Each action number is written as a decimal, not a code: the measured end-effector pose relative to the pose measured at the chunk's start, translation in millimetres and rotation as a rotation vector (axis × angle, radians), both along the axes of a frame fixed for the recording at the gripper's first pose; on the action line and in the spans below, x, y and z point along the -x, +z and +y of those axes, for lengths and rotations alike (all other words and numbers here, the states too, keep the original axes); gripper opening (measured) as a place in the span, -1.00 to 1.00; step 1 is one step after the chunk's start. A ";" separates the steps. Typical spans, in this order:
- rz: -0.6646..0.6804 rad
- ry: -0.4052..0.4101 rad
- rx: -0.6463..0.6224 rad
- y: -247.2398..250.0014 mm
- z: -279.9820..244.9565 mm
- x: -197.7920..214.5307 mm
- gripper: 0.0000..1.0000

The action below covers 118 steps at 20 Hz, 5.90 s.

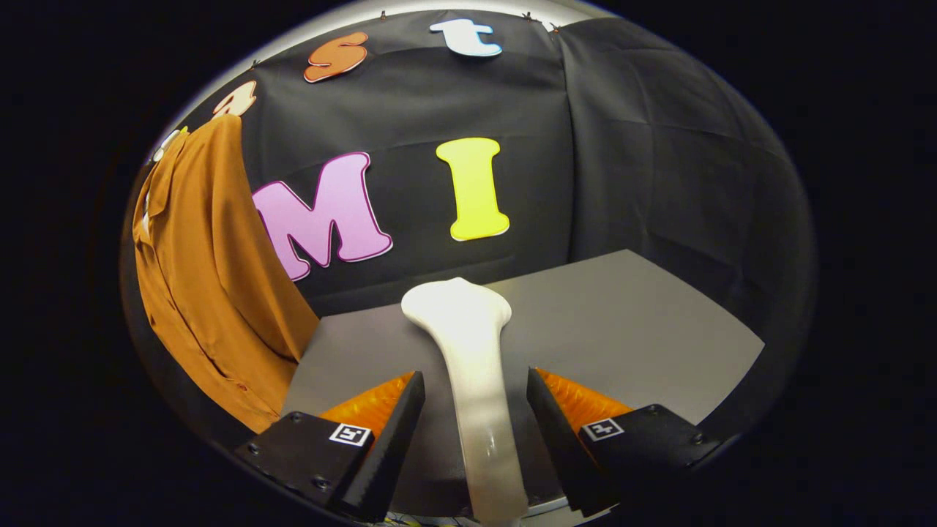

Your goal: Iron the clothes twice with a garment steamer, once on the left side and once on the right side.

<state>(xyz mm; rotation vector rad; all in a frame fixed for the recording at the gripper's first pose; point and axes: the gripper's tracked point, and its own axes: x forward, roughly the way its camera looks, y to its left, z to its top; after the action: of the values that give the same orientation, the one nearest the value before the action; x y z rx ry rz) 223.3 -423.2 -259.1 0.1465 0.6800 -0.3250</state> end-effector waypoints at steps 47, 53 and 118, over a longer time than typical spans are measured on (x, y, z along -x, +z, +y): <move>-0.362 0.148 0.066 128.0 297.0 -3.1 -0.16; -0.321 0.104 0.091 110.6 318.8 -19.2 -0.15; -0.345 0.253 0.098 121.9 445.9 -25.2 -0.16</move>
<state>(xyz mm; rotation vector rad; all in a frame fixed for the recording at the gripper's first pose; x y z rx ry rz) 248.5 22.7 -137.2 0.0209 0.3341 -0.0847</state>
